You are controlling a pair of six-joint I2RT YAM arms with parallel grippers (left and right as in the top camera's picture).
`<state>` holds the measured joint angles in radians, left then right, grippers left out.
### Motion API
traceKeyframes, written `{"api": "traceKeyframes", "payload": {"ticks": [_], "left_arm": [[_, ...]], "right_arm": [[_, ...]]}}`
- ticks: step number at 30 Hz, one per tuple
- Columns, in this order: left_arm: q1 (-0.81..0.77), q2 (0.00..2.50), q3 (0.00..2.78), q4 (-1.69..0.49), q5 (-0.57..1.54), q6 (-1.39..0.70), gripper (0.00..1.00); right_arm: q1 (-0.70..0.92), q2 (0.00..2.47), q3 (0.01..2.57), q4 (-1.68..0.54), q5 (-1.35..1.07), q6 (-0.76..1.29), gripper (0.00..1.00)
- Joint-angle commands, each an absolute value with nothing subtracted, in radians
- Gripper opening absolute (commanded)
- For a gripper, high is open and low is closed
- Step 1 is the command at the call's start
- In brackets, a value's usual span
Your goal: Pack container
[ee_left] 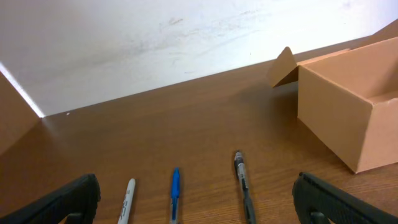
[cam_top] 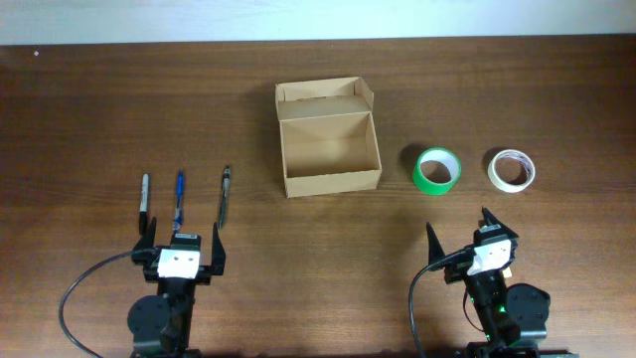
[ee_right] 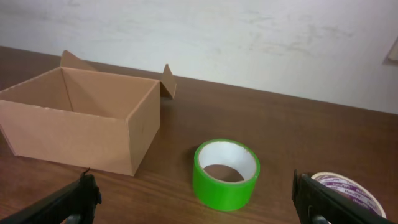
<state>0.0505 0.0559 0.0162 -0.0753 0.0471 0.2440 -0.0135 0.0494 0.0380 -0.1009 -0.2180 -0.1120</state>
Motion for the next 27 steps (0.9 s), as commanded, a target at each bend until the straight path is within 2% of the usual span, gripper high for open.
{"api": "traceKeyframes", "payload": {"ticks": [1, 5, 10, 14, 21, 27], "left_arm": [[0.046, 0.046, 0.01, -0.052, 0.133, 0.255, 0.99], [0.046, 0.065, 0.063, -0.077, 0.187, 0.108, 0.99], [0.049, 0.23, 0.2, -0.134, 0.179, 0.102, 0.99], [0.05, 0.505, 0.329, -0.136, 0.176, 0.107, 0.99], [0.105, 1.079, 0.744, -0.216, 0.181, 0.159, 0.99], [0.194, 1.439, 1.147, -0.376, 0.34, 0.158, 0.99]], "right_arm": [[-0.02, 0.039, 0.028, -0.092, -0.245, -0.095, 0.99], [-0.02, 0.04, 0.058, -0.11, -0.323, 0.041, 0.99], [-0.02, 0.12, 0.228, -0.261, -0.284, 0.08, 0.99], [-0.02, 0.312, 0.418, -0.393, -0.27, -0.049, 0.99], [-0.02, 0.798, 0.933, -0.707, -0.203, -0.1, 0.99], [-0.02, 1.097, 1.312, -0.894, -0.278, -0.096, 0.99]]}}
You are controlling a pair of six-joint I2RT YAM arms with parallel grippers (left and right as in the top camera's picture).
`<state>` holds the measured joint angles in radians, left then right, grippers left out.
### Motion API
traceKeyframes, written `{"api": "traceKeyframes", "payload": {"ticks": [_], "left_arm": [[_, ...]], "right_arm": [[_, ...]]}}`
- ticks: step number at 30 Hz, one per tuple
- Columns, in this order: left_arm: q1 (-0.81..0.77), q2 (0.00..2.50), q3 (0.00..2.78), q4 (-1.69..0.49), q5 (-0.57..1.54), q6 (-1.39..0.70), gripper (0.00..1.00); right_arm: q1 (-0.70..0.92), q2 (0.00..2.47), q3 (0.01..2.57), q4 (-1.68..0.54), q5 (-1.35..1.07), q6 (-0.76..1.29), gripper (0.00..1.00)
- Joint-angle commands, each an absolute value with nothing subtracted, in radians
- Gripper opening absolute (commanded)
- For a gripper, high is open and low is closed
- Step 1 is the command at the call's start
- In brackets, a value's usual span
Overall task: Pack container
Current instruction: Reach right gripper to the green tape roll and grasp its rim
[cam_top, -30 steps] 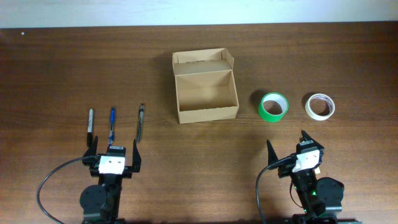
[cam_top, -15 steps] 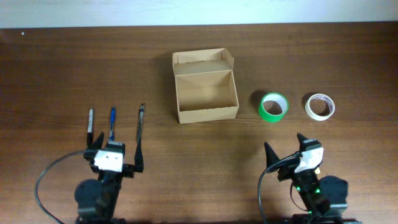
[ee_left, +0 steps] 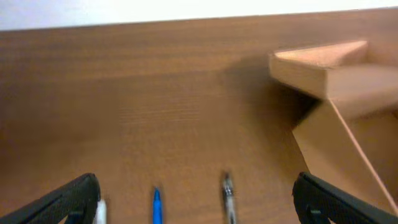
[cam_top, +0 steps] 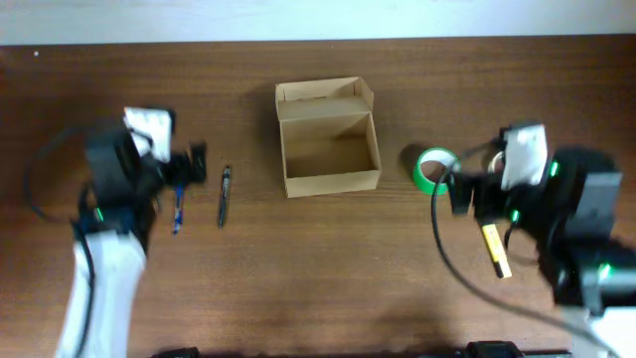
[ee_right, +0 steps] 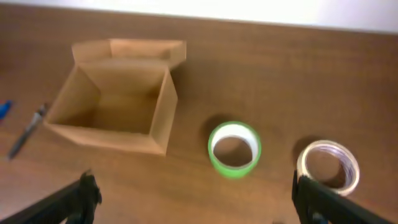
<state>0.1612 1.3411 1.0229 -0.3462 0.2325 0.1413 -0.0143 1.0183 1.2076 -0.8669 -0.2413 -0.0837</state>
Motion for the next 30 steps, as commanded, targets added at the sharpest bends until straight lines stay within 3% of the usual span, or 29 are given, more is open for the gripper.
{"api": "traceKeyframes", "payload": {"ticks": [1, 12, 17, 30], "left_arm": [[0.207, 1.485, 1.194, -0.389, 0.363, 0.158, 0.99], [0.247, 1.694, 1.265, -0.398, 0.37, 0.159, 0.99], [0.247, 1.715, 1.264, -0.399, 0.371, 0.158, 0.99], [0.247, 1.716, 1.264, -0.399, 0.371, 0.159, 0.99]], "right_arm": [[-0.02, 1.132, 1.346, -0.903, -0.295, -0.096, 0.99], [-0.02, 1.505, 1.448, -0.957, -0.15, 0.16, 0.99], [-0.022, 1.66, 1.448, -0.972, -0.076, 0.172, 0.93], [-0.12, 1.921, 1.448, -0.976, -0.044, 0.173, 0.91]]}}
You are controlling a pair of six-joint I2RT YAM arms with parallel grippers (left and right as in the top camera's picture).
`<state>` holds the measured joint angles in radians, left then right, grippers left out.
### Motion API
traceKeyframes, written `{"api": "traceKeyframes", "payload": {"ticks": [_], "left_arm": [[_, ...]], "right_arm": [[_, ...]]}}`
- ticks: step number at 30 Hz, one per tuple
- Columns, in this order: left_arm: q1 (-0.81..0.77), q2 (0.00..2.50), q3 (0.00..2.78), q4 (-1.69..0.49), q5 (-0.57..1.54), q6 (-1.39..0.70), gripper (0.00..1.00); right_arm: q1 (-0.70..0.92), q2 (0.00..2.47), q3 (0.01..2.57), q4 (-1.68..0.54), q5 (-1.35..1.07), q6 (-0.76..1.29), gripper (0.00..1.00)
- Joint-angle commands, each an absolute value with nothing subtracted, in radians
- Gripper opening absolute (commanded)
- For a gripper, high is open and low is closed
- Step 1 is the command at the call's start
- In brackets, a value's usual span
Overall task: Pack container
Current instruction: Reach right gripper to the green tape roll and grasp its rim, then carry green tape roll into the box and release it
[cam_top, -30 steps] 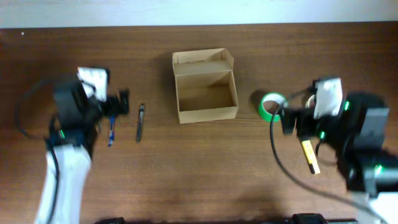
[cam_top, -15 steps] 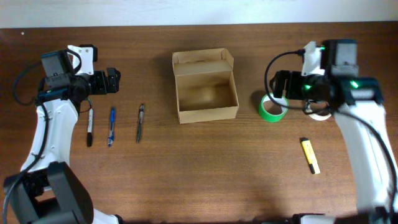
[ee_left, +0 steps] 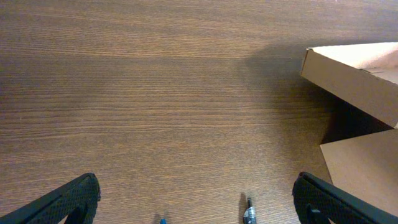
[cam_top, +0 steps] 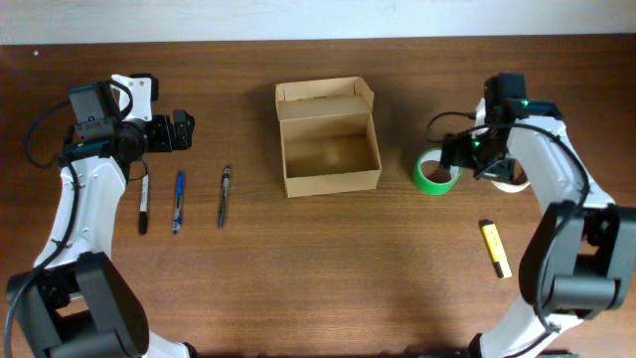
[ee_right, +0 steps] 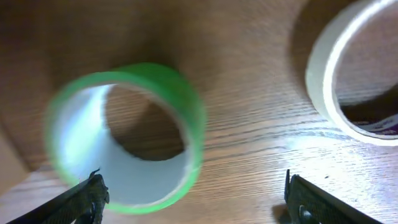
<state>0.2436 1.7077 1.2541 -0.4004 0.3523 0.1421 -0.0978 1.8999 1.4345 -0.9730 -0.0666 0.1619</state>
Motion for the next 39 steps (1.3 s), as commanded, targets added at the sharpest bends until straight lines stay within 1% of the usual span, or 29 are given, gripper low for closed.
{"api": "traceKeyframes", "payload": {"ticks": [1, 7, 12, 15, 18, 20, 21, 24, 28, 32, 36, 39], "left_arm": [[0.247, 1.716, 1.264, -0.399, 0.371, 0.158, 0.99], [0.247, 1.716, 1.264, -0.399, 0.371, 0.158, 0.99], [0.247, 1.716, 1.264, -0.399, 0.37, 0.158, 0.99], [0.247, 1.716, 1.264, -0.399, 0.371, 0.159, 0.99], [0.247, 1.716, 1.264, -0.399, 0.371, 0.159, 0.99], [0.247, 1.716, 1.264, -0.399, 0.371, 0.158, 0.99], [0.247, 1.716, 1.264, -0.399, 0.371, 0.159, 0.99], [0.247, 1.716, 1.264, -0.399, 0.371, 0.158, 0.99], [0.247, 1.716, 1.264, -0.399, 0.371, 0.159, 0.99], [0.247, 1.716, 1.264, -0.399, 0.371, 0.159, 0.99], [0.247, 1.716, 1.264, -0.399, 0.371, 0.159, 0.99], [0.247, 1.716, 1.264, -0.399, 0.371, 0.159, 0.99]], "right_arm": [[-0.121, 1.925, 1.448, -0.976, -0.044, 0.173, 0.9], [-0.118, 1.955, 1.443, -0.954, -0.043, 0.162, 0.86], [-0.118, 2.014, 1.443, -0.942, -0.048, 0.163, 0.79], [-0.117, 2.04, 1.442, -0.936, -0.048, 0.163, 0.63], [-0.117, 2.06, 1.442, -0.929, -0.048, 0.163, 0.39], [-0.117, 2.066, 1.442, -0.928, -0.047, 0.163, 0.34], [-0.117, 2.067, 1.442, -0.928, -0.048, 0.163, 0.29], [-0.118, 2.067, 1.443, -0.924, -0.047, 0.163, 0.04], [-0.117, 2.063, 1.455, -0.95, -0.048, 0.163, 0.04], [-0.117, 2.033, 1.523, -1.033, -0.048, 0.162, 0.04], [-0.101, 1.97, 1.679, -1.167, -0.049, 0.16, 0.04], [-0.056, 1.911, 1.828, -1.263, -0.06, 0.124, 0.04]]}}
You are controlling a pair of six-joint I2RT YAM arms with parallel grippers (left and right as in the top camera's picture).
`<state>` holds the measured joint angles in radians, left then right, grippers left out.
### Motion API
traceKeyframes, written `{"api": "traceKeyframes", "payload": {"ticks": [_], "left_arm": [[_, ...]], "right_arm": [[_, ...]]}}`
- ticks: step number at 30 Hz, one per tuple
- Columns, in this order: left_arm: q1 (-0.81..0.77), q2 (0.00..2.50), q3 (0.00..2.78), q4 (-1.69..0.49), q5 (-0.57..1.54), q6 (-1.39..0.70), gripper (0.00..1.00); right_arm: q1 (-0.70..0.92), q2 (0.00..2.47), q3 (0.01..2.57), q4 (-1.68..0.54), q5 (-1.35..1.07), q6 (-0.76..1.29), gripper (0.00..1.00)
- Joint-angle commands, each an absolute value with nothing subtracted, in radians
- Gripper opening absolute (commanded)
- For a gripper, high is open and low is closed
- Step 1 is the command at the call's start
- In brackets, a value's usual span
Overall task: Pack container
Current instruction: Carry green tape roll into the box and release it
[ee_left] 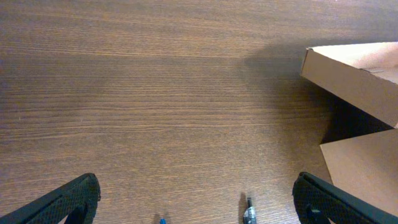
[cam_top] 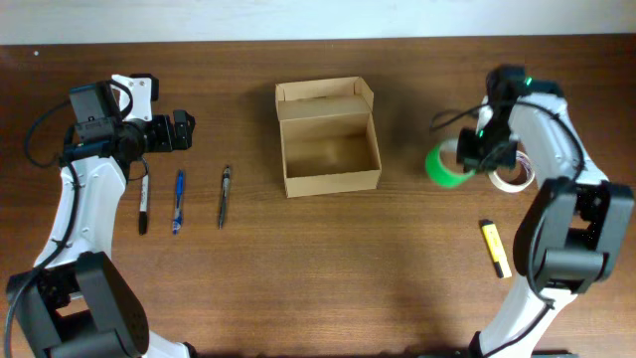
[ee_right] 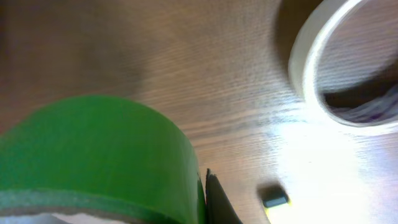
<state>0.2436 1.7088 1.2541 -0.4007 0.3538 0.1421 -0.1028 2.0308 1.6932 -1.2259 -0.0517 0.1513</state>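
Observation:
The open cardboard box (cam_top: 328,139) stands at the table's middle back. My right gripper (cam_top: 465,155) is shut on the green tape roll (cam_top: 442,165), which is tilted on edge just right of the box. In the right wrist view the green tape roll (ee_right: 93,149) fills the lower left, with one finger (ee_right: 217,202) against its outer wall; the other finger is hidden. Three pens (cam_top: 179,201) lie at the left. My left gripper (cam_top: 183,132) hovers open above them, its fingers (ee_left: 68,202) wide apart over bare wood.
A white tape roll (cam_top: 514,171) lies right beside the green one, and also shows as the white tape roll (ee_right: 348,81). A yellow marker (cam_top: 495,249) lies toward the front right. The box's flap (ee_left: 348,62) is at the right in the left wrist view.
My right gripper was open over the flat-lying green tape; now it is shut on the roll, which is tipped on edge and sits slightly further right. The left arm has not moved.
Both arms were folded at the table's front edge with grippers open. Then both were out over the table. Then the left hovered open above the pens and the right open over the green tape. Now the right holds that roll.

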Motion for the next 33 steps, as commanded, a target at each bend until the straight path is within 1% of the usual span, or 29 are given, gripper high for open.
{"api": "traceKeyframes", "payload": {"ticks": [1, 4, 7, 10, 15, 19, 28, 33], "left_arm": [[0.247, 1.716, 1.264, -0.399, 0.371, 0.159, 0.99], [0.247, 1.716, 1.264, -0.399, 0.371, 0.159, 0.99], [0.247, 1.716, 1.264, -0.399, 0.371, 0.159, 0.99], [0.247, 1.716, 1.264, -0.399, 0.371, 0.159, 0.99], [0.247, 1.716, 1.264, -0.399, 0.371, 0.158, 0.99], [0.247, 1.716, 1.264, -0.399, 0.371, 0.158, 0.99], [0.247, 1.716, 1.264, -0.399, 0.371, 0.159, 0.99], [0.247, 1.716, 1.264, -0.399, 0.371, 0.159, 0.99]], "right_arm": [[-0.033, 1.892, 1.877, -1.288, -0.061, 0.11, 0.04], [0.058, 1.844, 2.007, -1.321, -0.07, 0.051, 0.04], [0.183, 1.821, 2.099, -1.312, -0.075, -0.064, 0.04], [0.299, 1.821, 2.117, -1.262, -0.069, -0.173, 0.04], [0.427, 1.893, 2.111, -1.199, -0.02, -0.236, 0.04], [0.459, 1.99, 2.111, -1.196, 0.009, -0.284, 0.04], [0.484, 2.21, 2.111, -1.161, 0.011, -0.285, 0.04], [0.49, 2.287, 2.111, -1.164, -0.05, -0.284, 0.04]]}}
